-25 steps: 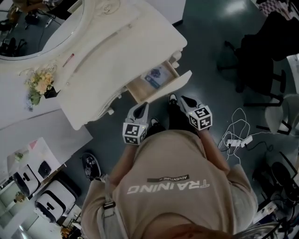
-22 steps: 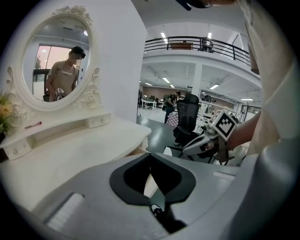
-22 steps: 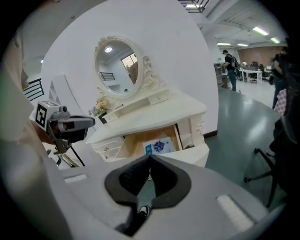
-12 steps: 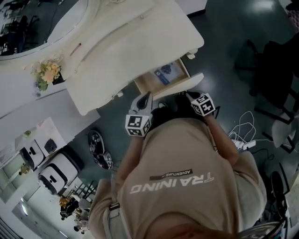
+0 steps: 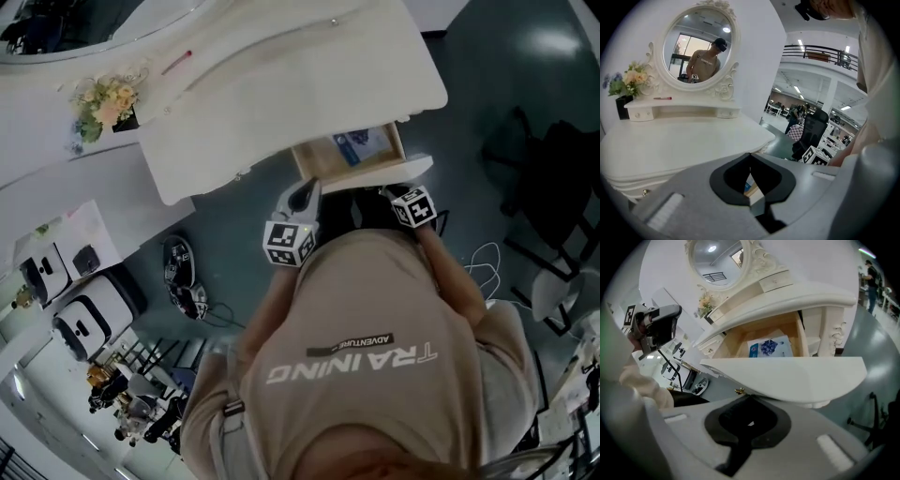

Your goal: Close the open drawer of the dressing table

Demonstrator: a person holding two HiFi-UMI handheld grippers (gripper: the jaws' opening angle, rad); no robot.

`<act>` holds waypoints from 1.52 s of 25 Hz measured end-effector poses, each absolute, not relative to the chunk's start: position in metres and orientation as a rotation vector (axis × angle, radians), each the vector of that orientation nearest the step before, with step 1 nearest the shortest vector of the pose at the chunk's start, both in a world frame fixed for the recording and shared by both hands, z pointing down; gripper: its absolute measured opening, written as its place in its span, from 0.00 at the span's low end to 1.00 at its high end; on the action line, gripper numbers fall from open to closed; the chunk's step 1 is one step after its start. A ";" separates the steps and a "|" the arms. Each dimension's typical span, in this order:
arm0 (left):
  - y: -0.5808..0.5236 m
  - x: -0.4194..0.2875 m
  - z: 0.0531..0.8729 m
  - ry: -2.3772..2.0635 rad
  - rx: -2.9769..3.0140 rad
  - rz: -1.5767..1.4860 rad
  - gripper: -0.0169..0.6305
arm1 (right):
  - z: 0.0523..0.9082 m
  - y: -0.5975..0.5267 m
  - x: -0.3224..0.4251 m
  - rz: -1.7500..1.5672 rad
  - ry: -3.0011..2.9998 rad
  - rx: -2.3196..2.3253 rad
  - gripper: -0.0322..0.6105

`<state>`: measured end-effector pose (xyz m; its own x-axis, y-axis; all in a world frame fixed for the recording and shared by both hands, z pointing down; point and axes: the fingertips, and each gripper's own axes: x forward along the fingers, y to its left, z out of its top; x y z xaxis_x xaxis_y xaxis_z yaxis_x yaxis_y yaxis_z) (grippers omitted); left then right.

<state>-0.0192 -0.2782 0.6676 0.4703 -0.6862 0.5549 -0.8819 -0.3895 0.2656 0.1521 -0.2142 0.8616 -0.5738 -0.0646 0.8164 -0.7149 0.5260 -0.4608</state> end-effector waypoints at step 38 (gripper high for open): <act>-0.381 -0.179 0.617 -1.424 2.288 0.372 0.04 | 0.859 -0.368 0.045 0.960 -2.000 0.872 0.06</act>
